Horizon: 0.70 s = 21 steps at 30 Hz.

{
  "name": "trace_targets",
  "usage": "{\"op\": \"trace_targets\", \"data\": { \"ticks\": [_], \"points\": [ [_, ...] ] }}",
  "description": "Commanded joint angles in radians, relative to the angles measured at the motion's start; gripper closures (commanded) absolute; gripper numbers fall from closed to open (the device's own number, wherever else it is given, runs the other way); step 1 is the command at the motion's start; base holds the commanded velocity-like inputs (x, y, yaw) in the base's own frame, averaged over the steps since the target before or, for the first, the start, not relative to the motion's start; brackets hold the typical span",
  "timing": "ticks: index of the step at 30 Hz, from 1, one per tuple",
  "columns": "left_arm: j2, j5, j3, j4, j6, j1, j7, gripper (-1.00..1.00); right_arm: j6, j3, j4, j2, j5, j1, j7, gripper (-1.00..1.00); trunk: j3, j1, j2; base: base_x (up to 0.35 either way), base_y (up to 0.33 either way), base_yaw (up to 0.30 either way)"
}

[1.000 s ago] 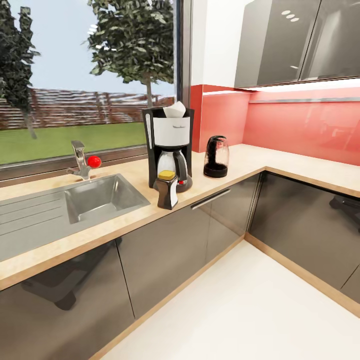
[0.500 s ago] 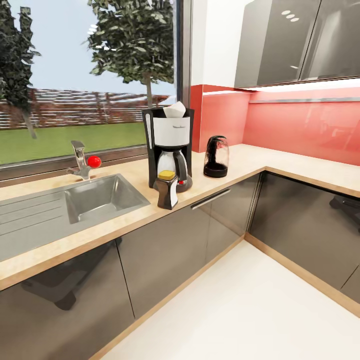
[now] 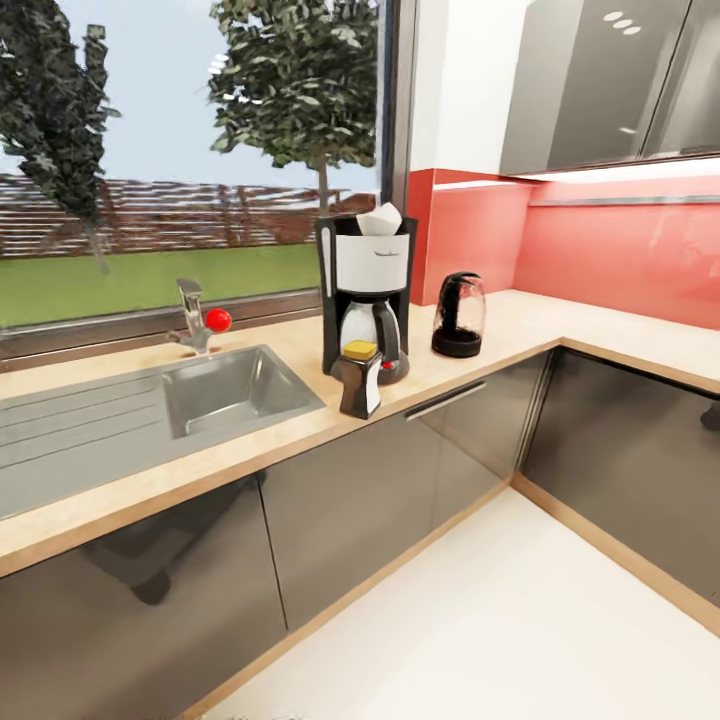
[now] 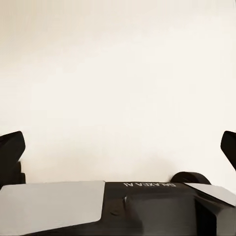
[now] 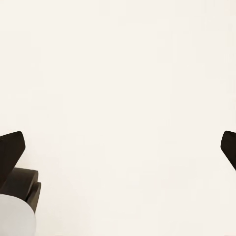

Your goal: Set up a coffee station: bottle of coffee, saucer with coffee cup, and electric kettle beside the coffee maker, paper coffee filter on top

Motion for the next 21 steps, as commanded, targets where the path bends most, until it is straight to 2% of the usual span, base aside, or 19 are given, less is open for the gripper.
{"op": "trace_targets", "data": {
  "ticks": [1, 8, 17, 21],
  "points": [
    [0.0, 0.005, -0.006, 0.001, -0.007, 0.001, 0.004, -1.0, -0.003, -0.008, 0.001, 0.0, 0.009, 0.0, -0.001, -1.0, -0.001, 0.0, 0.0, 0.0, 0.0, 0.268],
    [0.001, 0.005, -0.001, 0.001, -0.008, 0.015, 0.013, -1.0, -0.002, -0.008, 0.001, 0.0, 0.009, 0.0, -0.001, -1.0, -0.001, 0.0, 0.0, 0.0, 0.0, 0.269],
    [0.004, 0.005, 0.001, 0.001, -0.008, 0.018, 0.015, -1.0, -0.002, -0.007, 0.002, 0.0, 0.009, 0.0, 0.0, -1.0, -0.001, 0.0, 0.0, 0.0, 0.0, 0.058],
    [0.004, 0.005, 0.003, 0.002, -0.008, 0.019, 0.015, -1.0, -0.002, -0.006, 0.003, 0.002, 0.009, 0.0, -0.001, -1.0, -0.001, 0.0, 0.0, 0.0, 0.0, 0.208]
  ]
}}
